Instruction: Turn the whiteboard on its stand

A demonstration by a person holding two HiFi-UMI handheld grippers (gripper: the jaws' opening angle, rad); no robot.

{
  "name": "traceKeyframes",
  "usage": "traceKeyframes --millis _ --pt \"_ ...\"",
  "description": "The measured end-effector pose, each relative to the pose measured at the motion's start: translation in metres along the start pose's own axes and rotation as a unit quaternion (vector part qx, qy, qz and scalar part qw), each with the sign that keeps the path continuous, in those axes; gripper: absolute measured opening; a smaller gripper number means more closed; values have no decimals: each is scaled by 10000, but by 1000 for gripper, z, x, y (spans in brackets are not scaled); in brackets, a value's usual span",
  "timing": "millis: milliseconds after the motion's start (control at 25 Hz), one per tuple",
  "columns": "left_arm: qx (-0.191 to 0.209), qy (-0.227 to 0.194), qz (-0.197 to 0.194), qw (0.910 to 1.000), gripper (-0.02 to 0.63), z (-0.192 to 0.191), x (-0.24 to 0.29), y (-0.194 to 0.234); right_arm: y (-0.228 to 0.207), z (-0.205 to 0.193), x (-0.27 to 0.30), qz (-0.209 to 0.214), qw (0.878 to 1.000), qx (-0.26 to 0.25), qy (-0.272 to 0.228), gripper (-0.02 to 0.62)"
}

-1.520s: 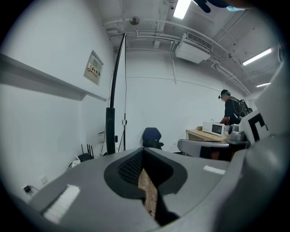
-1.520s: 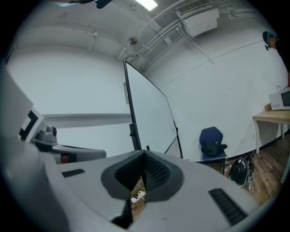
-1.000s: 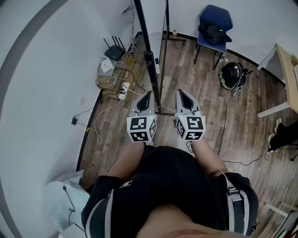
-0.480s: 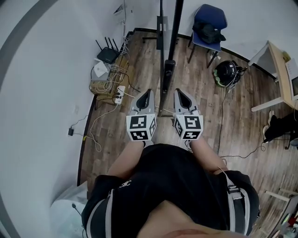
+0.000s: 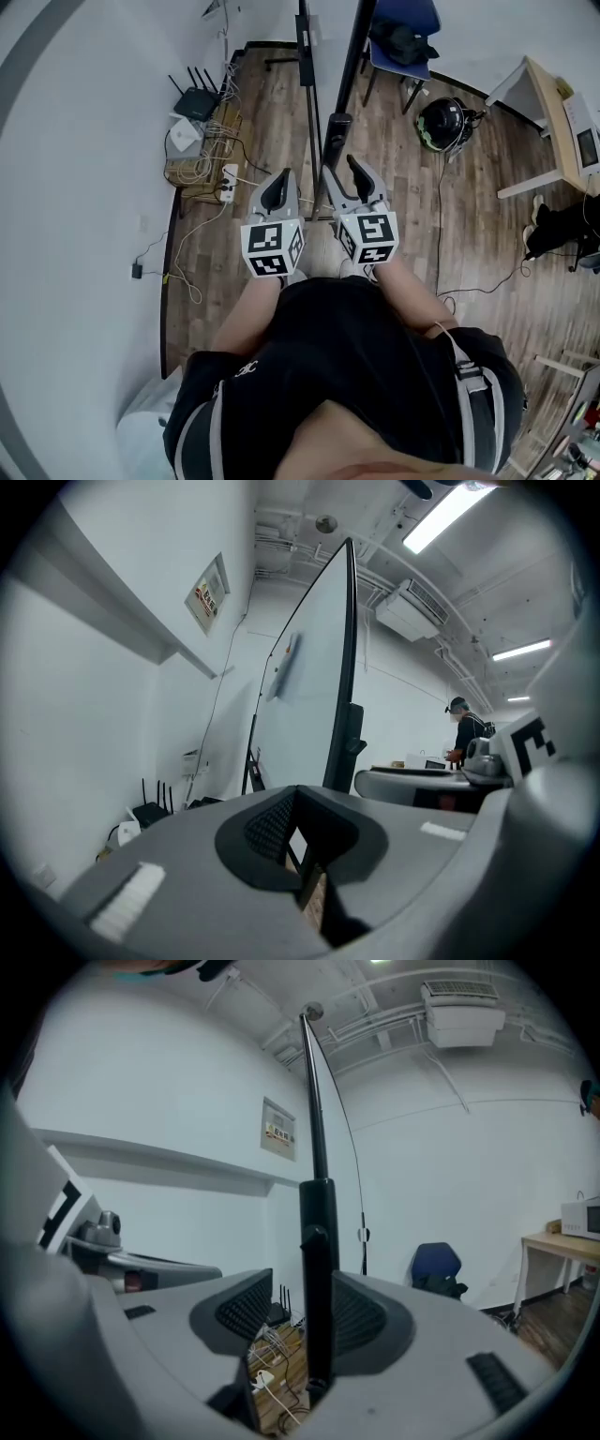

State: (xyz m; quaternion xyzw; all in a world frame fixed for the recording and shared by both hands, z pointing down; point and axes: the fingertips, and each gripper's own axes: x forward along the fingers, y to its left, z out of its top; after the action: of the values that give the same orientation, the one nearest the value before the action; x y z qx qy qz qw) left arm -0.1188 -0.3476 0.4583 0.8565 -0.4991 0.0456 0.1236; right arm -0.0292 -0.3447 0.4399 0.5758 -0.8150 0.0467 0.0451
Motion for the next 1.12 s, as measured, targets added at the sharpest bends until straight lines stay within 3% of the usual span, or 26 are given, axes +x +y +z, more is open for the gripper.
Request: traceKeyframes --millis 280,520,640,1120 --pt "32 30 266 9996 9 2 2 10 -13 -4 41 -216 9994 -53 279 258" --pt "72 49 370 9993 9 6 8 6 -24 -3 58 -260 9990 -44 359 244" --pt "115 57 440 9989 9 7 9 5 -18 -3 59 -126 9992 -133 347 195" --pt "27 148 730 9972 9 5 8 8 -15 -3 61 209 9989 -278 311 186"
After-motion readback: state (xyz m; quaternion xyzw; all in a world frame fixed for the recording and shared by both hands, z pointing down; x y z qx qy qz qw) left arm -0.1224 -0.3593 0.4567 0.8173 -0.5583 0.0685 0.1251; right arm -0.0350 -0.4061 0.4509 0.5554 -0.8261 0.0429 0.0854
